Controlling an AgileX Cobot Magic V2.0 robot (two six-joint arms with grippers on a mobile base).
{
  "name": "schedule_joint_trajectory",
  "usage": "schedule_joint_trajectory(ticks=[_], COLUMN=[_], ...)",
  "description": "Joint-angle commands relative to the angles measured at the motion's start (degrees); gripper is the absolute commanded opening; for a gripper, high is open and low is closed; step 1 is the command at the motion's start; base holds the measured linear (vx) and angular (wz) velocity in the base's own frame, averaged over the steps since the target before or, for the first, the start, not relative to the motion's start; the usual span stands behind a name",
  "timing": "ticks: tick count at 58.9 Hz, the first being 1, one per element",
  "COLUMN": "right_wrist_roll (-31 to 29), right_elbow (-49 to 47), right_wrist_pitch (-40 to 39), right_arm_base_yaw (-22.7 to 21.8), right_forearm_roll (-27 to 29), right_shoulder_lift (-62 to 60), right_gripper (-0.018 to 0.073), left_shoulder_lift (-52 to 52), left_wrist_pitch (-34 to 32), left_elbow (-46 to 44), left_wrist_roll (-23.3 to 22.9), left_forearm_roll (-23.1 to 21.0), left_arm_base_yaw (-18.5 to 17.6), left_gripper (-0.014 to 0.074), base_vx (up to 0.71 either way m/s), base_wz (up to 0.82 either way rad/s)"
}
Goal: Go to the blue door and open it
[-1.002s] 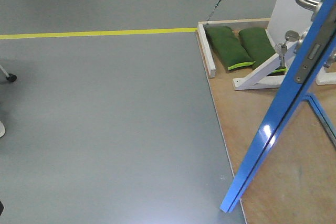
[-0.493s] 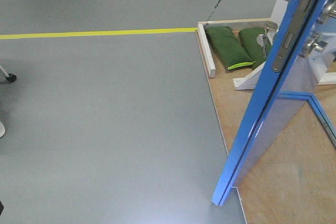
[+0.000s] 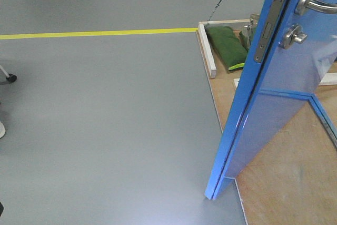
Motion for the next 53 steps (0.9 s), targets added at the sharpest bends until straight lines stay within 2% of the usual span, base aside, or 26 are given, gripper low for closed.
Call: schedule_joint_trajectory(ticks=[1, 7, 22, 38, 53], right_wrist_roll=[-0.89, -0.95, -0.95, -0.94, -0.94], right_elbow=[-1.62, -1.62, -1.62, -1.62, -1.62], right_wrist_pitch=[-1.77, -1.77, -3.12, -11.06, -11.74], right_arm_base_yaw=[-0.30, -0.30, -0.19, -0.19, -0.19], right_forearm_roll=[4.06, 3.44, -3.95, -3.82, -3.60], right_shoulder_lift=[-2.61, -2.61, -2.30, -1.36, -1.10], right_gripper=[0.0012, 0.0012, 0.0012, 0.0012, 0.0012], left_shoulder_lift=[-0.72, -0.72, -0.72, -0.72, -0.72], left_wrist_pitch=[-4.89, -4.89, -4.89, -4.89, -4.89], left_elbow=[-1.49, -1.49, -1.49, -1.49, -1.49], left_wrist_roll=[-0.39, -0.39, -0.39, -0.39, -0.39], left_forearm_roll=[-0.12, -0.12, -0.12, -0.12, -0.12], left_arm_base_yaw=[-0.36, -0.36, -0.36, -0.36, -0.36], left_gripper=[0.0073, 0.0073, 0.0073, 0.0073, 0.0073], base_vx=[0.00, 0.00, 0.00, 0.00, 0.00], base_wz=[0.00, 0.00, 0.00, 0.00, 0.00])
